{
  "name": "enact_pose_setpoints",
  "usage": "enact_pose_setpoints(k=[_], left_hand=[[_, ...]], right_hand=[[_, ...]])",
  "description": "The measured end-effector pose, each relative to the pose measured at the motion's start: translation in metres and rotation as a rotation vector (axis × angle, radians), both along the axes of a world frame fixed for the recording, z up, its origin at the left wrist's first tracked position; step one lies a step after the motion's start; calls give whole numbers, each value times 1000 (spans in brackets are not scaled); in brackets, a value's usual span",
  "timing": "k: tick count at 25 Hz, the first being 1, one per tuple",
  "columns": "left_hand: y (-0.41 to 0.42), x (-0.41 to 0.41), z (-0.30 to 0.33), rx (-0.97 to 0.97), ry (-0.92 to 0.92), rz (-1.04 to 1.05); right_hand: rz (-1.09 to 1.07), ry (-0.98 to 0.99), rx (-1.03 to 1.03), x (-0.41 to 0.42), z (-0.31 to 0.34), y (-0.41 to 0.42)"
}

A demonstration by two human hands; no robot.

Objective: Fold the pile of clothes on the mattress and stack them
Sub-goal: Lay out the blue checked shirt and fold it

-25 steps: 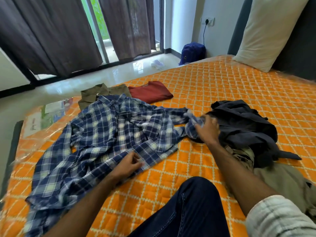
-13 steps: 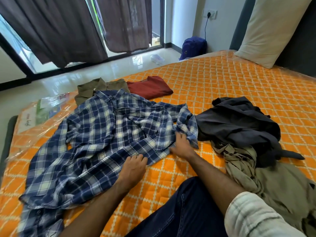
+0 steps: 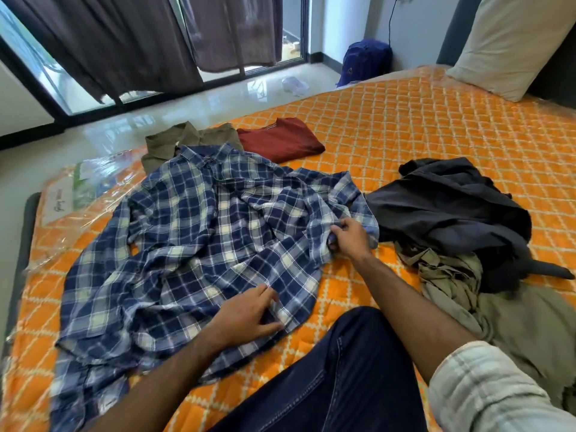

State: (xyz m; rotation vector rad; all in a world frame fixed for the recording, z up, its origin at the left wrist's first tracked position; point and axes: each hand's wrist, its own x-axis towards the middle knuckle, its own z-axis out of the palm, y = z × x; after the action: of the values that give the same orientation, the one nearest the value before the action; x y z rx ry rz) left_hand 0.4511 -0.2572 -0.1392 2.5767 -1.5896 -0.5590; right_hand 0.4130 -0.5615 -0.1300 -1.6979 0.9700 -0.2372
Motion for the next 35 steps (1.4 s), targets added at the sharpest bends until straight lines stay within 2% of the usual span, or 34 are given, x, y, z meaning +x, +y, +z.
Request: enact_pose_setpoints(k=[2, 3, 5, 6, 7, 10, 11, 13, 14, 16, 19, 21, 23, 25, 27, 30, 32, 35], left_hand=[[-9, -18, -9, 41, -203, -44], [-15, -24, -13, 28, -251, -31], [-25, -31, -10, -9, -255, 28], [-27, -30, -9, -33, -216, 60], [-29, -28, -6, -68, -137, 113], [-25, -20, 4, -208, 374, 404], [-24, -18, 7, -269, 497, 478], [-21, -16, 14, -384, 608, 546], [-19, -17, 19, -429, 644, 535], [-12, -17, 26, -395, 702, 407], [5, -21, 26, -97, 578, 125], [18, -29, 17, 114, 499, 17], [26, -39, 9, 282, 486, -86], [29, -43, 5, 329, 534, -120], [27, -41, 8, 315, 582, -132], [27, -35, 12, 304, 621, -114], [35, -32, 12, 379, 654, -136], [58, -23, 13, 492, 452, -252]], right_hand=[[-235, -227, 421, -9, 16, 1], [-346, -353, 569, -11, 23, 0], [-446, -563, 691, -18, 27, 0], [-391, -578, 653, -23, 25, 1], [-265, -491, 485, -30, 22, 4], [462, -11, -504, -50, 3, 26], [731, 117, -682, -53, 3, 39], [1133, 298, -745, -51, 4, 67], [1231, 348, -812, -50, 2, 82], [1238, 296, -1048, -46, 1, 102], [1122, 243, -1203, -40, 14, 97], [1242, 367, -1125, -42, 20, 82], [1474, 550, -797, -46, 20, 68], [1532, 668, -577, -52, 22, 63], [1440, 643, -534, -52, 22, 61], [1310, 488, -486, -50, 13, 66], [1315, 459, -595, -49, 6, 73], [1316, 574, -717, -43, 3, 87]])
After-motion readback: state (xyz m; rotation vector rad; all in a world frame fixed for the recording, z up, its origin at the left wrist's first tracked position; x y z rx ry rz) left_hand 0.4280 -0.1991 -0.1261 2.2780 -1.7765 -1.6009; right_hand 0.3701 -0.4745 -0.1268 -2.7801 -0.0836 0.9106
